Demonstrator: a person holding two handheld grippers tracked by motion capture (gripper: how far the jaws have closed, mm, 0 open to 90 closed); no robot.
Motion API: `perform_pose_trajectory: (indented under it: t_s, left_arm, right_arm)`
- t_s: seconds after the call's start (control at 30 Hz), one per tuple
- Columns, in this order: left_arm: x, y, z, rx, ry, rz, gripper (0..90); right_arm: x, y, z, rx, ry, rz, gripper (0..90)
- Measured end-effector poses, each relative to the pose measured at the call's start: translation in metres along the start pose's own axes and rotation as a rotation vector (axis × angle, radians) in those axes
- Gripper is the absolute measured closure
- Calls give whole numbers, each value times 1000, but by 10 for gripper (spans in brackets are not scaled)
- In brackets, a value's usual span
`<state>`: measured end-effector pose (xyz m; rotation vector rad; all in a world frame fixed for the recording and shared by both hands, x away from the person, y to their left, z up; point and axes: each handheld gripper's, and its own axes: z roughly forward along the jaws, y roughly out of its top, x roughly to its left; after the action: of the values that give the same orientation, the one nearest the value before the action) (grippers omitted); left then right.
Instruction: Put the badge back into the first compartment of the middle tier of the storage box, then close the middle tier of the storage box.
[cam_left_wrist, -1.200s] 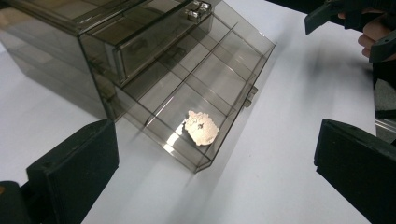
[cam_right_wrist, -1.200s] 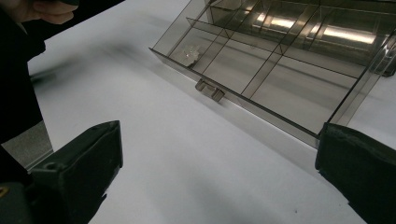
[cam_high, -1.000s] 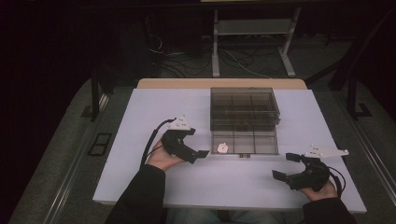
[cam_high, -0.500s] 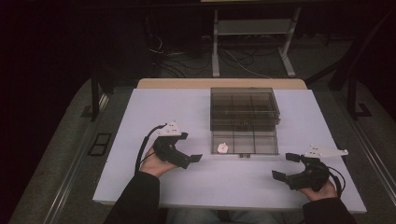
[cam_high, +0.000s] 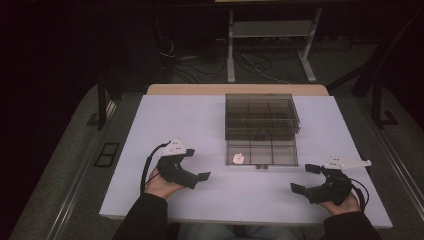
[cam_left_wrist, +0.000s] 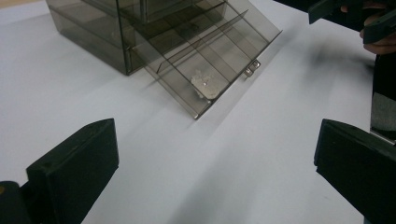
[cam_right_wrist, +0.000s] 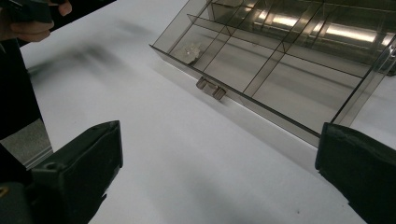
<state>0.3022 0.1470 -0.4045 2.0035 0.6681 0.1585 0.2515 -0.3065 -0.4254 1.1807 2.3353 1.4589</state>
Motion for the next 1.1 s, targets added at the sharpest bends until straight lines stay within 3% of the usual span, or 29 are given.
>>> perform_pose_trajectory:
  t_s: [0.4, 0.6, 1.1]
  left_arm:
    - [2, -26, -16, -37, 46, -39, 0]
    - [3, -33, -24, -116, 65, -82, 0]
    - [3, -45, -30, -128, 62, -99, 0]
  right_arm:
    - [0, 0, 1, 6, 2, 2, 3]
    - [0, -1, 1, 14, 2, 4, 3]
    - [7, 6, 1, 34, 11, 3, 3]
